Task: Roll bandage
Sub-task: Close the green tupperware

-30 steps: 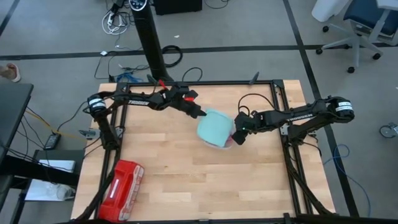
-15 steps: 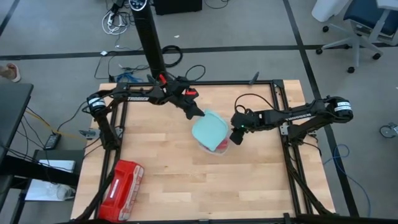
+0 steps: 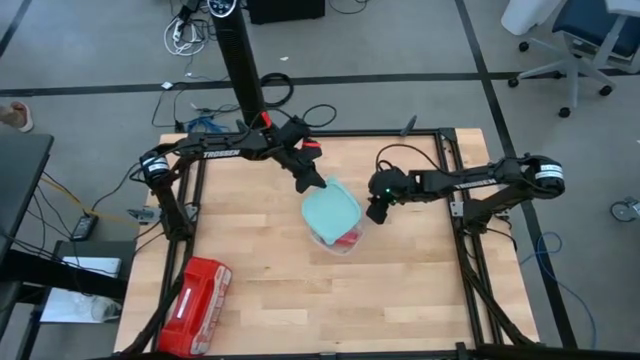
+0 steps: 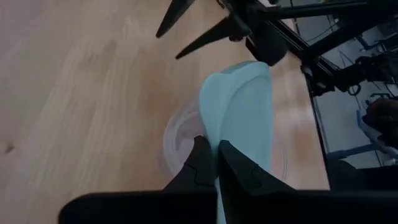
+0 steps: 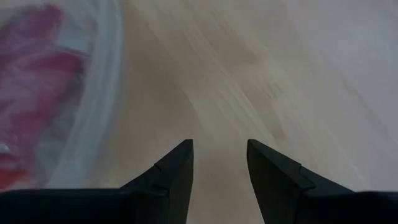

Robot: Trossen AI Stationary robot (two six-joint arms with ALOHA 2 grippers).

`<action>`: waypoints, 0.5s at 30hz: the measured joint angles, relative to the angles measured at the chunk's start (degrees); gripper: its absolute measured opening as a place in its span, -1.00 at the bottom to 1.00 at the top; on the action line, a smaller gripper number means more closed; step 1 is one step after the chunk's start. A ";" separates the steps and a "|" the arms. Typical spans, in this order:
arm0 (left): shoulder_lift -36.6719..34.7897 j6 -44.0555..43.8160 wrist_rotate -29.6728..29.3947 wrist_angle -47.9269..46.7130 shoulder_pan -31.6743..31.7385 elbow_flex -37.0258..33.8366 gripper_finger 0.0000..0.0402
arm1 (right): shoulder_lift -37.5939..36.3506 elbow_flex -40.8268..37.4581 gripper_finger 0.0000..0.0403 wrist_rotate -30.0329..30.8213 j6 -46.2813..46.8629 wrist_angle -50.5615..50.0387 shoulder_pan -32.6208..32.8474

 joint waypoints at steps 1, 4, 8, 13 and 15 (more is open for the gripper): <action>0.00 -0.58 0.05 0.02 0.01 0.05 -0.98 | -0.62 0.00 -0.26 0.02 0.54 -1.46 -0.18; 0.00 -2.82 0.55 0.14 0.36 0.62 -0.98 | -2.71 0.00 -0.26 0.08 1.82 -5.69 -0.31; 0.00 -9.55 0.57 2.78 1.10 1.44 -0.98 | -4.99 0.00 -0.26 -1.80 4.08 -9.18 0.43; 0.00 -20.80 0.58 5.51 0.73 2.56 -0.98 | -5.73 0.00 -0.26 -7.98 10.14 -14.05 2.21; 0.00 -22.81 0.52 5.32 -0.27 2.56 -0.98 | -5.73 0.00 -0.26 -8.39 11.65 -15.80 3.79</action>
